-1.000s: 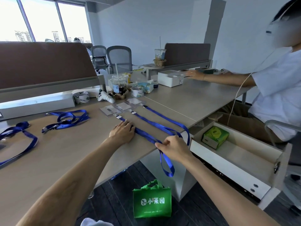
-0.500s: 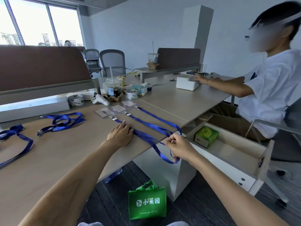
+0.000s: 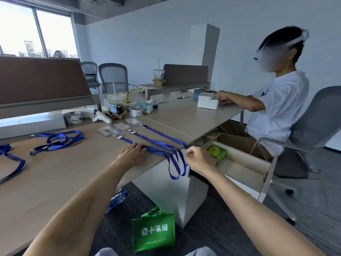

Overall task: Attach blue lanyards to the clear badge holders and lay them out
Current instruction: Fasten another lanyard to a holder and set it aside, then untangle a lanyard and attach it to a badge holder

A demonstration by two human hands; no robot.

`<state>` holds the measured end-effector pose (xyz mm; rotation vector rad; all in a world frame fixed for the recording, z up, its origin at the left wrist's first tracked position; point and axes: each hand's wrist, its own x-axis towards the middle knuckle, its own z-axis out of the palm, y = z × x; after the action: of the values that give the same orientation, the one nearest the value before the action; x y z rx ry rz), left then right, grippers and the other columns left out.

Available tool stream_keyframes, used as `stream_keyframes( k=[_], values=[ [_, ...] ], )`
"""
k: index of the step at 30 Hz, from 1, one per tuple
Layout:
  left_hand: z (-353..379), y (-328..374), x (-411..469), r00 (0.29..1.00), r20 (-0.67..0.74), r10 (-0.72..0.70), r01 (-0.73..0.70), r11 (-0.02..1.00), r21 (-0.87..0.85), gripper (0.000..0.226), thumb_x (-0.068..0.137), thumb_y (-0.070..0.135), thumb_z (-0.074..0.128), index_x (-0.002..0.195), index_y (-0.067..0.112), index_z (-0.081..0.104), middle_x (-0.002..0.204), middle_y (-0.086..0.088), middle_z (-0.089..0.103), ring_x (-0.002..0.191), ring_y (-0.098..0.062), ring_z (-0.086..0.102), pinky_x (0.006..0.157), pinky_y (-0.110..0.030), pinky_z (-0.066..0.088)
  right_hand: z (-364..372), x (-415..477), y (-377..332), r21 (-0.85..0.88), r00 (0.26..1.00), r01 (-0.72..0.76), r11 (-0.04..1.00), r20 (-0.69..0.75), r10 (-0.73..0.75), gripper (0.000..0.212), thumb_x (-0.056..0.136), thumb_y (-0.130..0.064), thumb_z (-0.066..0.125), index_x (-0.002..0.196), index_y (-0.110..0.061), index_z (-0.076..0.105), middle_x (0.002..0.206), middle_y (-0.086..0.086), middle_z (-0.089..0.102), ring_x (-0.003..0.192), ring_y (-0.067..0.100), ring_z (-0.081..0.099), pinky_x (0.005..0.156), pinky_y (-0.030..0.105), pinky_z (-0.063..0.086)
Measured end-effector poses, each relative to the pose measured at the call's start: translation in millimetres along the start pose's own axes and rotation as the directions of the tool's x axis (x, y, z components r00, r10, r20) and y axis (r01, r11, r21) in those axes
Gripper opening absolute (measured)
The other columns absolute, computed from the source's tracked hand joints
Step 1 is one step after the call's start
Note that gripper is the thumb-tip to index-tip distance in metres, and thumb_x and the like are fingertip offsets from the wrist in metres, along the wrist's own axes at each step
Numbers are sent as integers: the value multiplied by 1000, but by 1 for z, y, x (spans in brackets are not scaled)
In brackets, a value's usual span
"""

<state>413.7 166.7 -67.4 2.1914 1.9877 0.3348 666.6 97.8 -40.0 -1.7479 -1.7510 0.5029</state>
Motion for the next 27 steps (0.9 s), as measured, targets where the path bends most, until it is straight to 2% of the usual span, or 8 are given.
stream_keyframes(
  k=[2, 4, 7, 12, 17, 21, 24, 27],
  values=[
    [-8, -3, -14, 1000, -4, 18, -18, 999, -51, 45, 102, 30, 30, 142, 10, 35, 150, -12, 33, 139, -26, 30, 114, -38, 23, 7, -4, -14, 24, 998, 63, 998, 14, -64, 18, 91, -22, 56, 101, -18, 70, 102, -6, 71, 92, 11, 63, 67, 18, 44],
    [-18, -14, -33, 999, -50, 17, -21, 997, -78, 44, 99, 27, 37, 141, 12, 38, 148, -10, 38, 135, -27, 37, 111, -36, 30, 19, -7, -32, 69, 992, 122, 990, 34, -125, 16, 89, -21, 57, 94, -19, 72, 97, -5, 73, 94, 13, 67, 81, 26, 52],
    [-34, -36, -71, 993, -114, -29, 19, 997, -81, 44, 98, 31, 40, 140, 17, 41, 146, -7, 43, 131, -27, 43, 107, -39, 36, 45, -15, -67, 101, 965, 237, 966, 93, -246, 14, 88, -21, 59, 92, -19, 71, 93, -5, 73, 92, 12, 67, 86, 32, 54],
    [-58, -91, -142, 959, -237, -153, 135, 987, -89, 40, 97, 33, 42, 135, 21, 46, 140, -5, 50, 119, -26, 53, 97, -37, 44, 100, -32, -135, 140, 888, 399, 906, 188, -420, 14, 91, -25, 58, 99, -22, 69, 101, -7, 71, 97, 10, 65, 85, 29, 53],
    [-78, -152, -201, 913, -292, -284, 265, 959, -103, 39, 97, 34, 44, 134, 22, 46, 139, -4, 49, 114, -22, 57, 92, -36, 49, 164, -49, -208, 211, 812, 492, 845, 239, -532, 14, 92, -26, 59, 102, -23, 69, 104, -6, 72, 97, 10, 66, 80, 22, 50],
    [-92, -206, -234, 871, -353, -341, 330, 939, -92, 35, 98, 30, 46, 131, 19, 51, 138, -4, 51, 121, -21, 52, 98, -34, 44, 219, -60, -267, 255, 736, 563, 786, 280, -617, 17, 94, -26, 58, 105, -22, 69, 107, -5, 72, 99, 12, 65, 75, 21, 45],
    [-104, -250, -246, 820, -404, -405, 390, 913, -121, 31, 98, 25, 44, 127, 18, 55, 134, -4, 55, 118, -22, 53, 95, -34, 44, 261, -60, -307, 265, 699, 600, 755, 285, -656, 18, 93, -26, 59, 108, -22, 69, 109, -5, 72, 100, 14, 65, 73, 19, 41],
    [-113, -302, -243, 789, -394, -471, 451, 880, -148, 33, 98, 24, 40, 128, 17, 52, 131, -7, 56, 115, -25, 52, 94, -36, 42, 297, -54, -338, 234, 640, 666, 708, 307, -704, 22, 94, -24, 58, 114, -19, 68, 117, -2, 69, 104, 17, 64, 73, 20, 41]
  ],
)
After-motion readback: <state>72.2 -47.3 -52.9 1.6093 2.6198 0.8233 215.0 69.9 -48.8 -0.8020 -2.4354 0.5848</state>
